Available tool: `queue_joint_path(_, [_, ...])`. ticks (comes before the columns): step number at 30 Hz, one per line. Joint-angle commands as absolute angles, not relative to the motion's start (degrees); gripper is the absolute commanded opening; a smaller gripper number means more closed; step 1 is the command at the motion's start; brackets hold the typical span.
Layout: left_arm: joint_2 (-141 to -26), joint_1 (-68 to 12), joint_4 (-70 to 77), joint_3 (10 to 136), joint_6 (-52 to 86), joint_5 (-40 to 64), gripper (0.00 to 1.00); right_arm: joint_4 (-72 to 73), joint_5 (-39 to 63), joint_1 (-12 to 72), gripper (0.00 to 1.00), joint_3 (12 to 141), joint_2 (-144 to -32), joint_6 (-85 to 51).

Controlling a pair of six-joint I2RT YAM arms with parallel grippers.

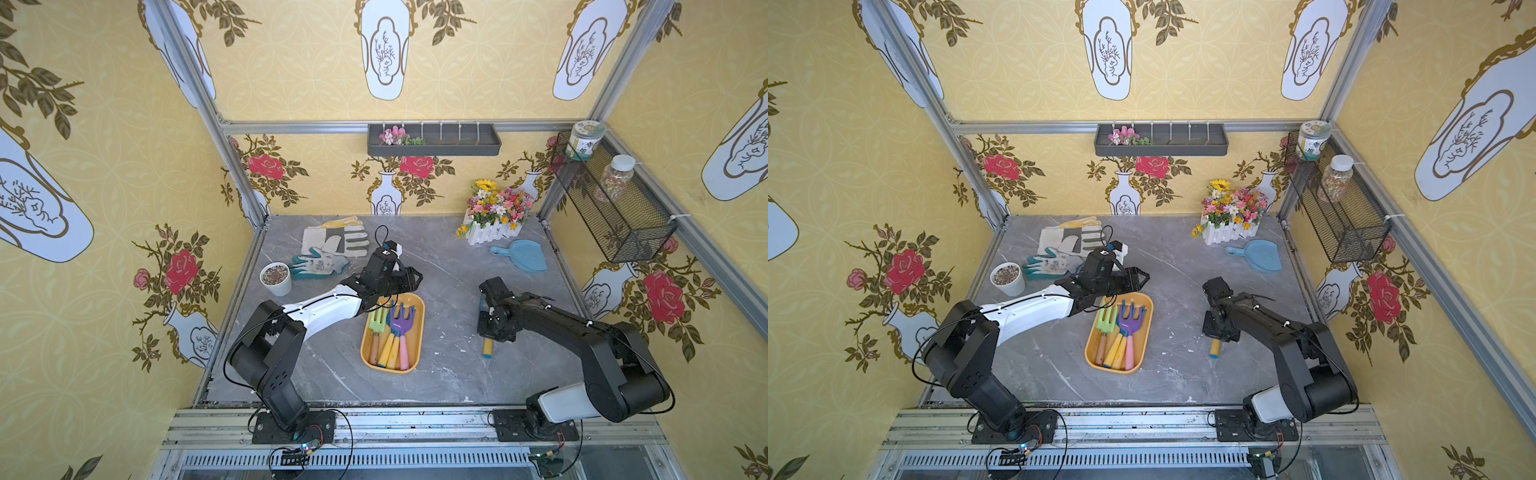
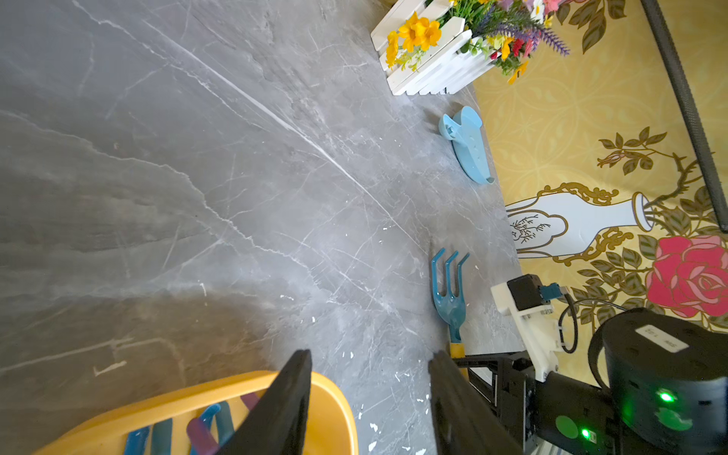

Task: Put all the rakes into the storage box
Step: Pick up the rake at the center of the board.

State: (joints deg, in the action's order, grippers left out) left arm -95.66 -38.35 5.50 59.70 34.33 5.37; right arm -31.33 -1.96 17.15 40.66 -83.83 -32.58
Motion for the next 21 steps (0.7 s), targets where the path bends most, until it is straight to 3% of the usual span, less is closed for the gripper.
queue_joint_path(1, [-96.04, -38.75, 6.24, 59.92, 33.75, 5.27, 0.53, -27.50, 3.32, 17.30, 0.00, 40.21, -84.90, -32.39])
queue_joint_path(11, [-95.48, -39.46, 6.04, 59.86, 32.85, 6.35, 0.54, -18.10, 14.78, 17.77, 0.00, 39.99, -77.53, -31.33])
queue_joint_path(18, [-94.13, -39.56, 7.66, 59.28, 32.26, 9.03, 0.54, 0.41, 35.71, 18.80, 0.00, 39.01, -78.16, -35.95])
queue_joint_path(21, [-94.46, -39.64, 8.79, 59.66, 32.09, 11.50, 0.55, 3.84, 38.93, 21.76, 0.00, 41.52, -79.99, -34.75])
